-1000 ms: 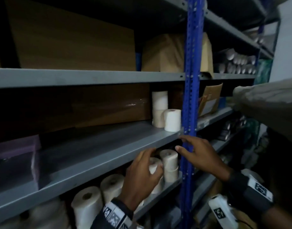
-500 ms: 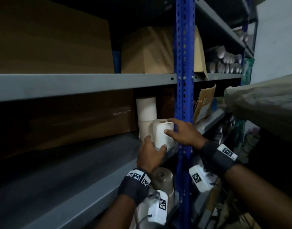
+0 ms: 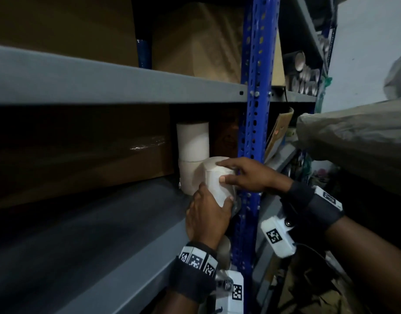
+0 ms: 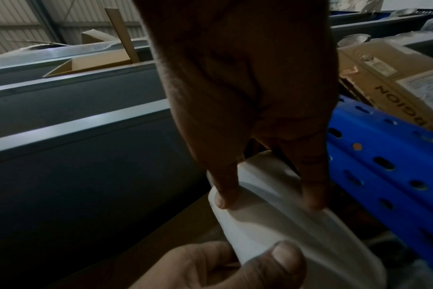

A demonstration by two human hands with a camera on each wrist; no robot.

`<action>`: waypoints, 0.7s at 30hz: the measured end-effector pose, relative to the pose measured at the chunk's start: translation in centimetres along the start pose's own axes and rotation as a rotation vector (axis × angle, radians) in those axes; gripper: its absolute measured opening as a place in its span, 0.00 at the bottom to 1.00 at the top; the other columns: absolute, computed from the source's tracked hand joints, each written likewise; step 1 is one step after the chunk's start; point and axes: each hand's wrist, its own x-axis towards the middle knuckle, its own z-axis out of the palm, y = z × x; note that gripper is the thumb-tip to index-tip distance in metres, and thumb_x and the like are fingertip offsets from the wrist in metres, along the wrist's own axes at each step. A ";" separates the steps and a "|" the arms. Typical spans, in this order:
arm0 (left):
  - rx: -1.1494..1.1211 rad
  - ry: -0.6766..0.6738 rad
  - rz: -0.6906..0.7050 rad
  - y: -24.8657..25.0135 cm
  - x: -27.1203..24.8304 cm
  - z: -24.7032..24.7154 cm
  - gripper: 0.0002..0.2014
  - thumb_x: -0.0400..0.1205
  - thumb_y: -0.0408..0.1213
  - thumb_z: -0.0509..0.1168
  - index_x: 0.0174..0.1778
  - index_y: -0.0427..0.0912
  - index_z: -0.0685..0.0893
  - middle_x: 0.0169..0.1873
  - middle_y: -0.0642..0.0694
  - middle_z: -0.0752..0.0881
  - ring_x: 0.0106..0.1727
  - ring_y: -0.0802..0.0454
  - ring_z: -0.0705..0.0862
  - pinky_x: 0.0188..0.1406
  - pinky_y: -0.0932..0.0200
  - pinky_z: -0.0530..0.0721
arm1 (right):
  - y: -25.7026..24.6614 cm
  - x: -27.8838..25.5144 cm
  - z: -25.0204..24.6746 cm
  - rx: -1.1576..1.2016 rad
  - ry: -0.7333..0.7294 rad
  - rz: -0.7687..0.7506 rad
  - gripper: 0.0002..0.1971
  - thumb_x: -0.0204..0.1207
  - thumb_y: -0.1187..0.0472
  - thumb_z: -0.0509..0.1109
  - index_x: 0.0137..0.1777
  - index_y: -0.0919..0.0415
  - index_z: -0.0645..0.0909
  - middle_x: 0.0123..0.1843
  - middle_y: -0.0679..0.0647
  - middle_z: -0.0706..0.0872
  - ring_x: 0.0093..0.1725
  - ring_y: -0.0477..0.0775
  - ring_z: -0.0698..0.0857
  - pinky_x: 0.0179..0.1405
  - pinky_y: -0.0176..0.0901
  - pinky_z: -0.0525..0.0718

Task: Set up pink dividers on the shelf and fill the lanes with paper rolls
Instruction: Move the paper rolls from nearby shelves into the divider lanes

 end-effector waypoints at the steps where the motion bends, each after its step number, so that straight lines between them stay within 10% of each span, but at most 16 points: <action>1: 0.002 0.000 0.003 0.1 -0.1 -0.1 0.36 0.82 0.60 0.68 0.81 0.44 0.69 0.74 0.41 0.82 0.72 0.40 0.82 0.68 0.44 0.82 | 0.0 -0.4 0.0 0.014 0.013 -0.008 0.28 0.78 0.51 0.73 0.78 0.52 0.74 0.76 0.49 0.79 0.73 0.47 0.78 0.73 0.45 0.76; 11: -0.234 -0.019 0.122 1.6 -3.5 -2.4 0.46 0.68 0.65 0.78 0.79 0.54 0.68 0.71 0.49 0.83 0.69 0.46 0.84 0.60 0.42 0.87 | -0.6 -6.6 -2.4 0.338 0.099 -0.152 0.28 0.75 0.52 0.76 0.75 0.54 0.78 0.74 0.46 0.80 0.72 0.38 0.78 0.75 0.48 0.77; 21: -0.225 0.257 0.124 4.1 -14.3 -6.8 0.45 0.60 0.71 0.75 0.72 0.55 0.75 0.62 0.54 0.88 0.60 0.52 0.88 0.53 0.47 0.89 | -7.3 -15.4 -5.0 0.534 -0.005 -0.371 0.28 0.69 0.48 0.74 0.70 0.53 0.82 0.68 0.45 0.85 0.67 0.36 0.82 0.63 0.30 0.80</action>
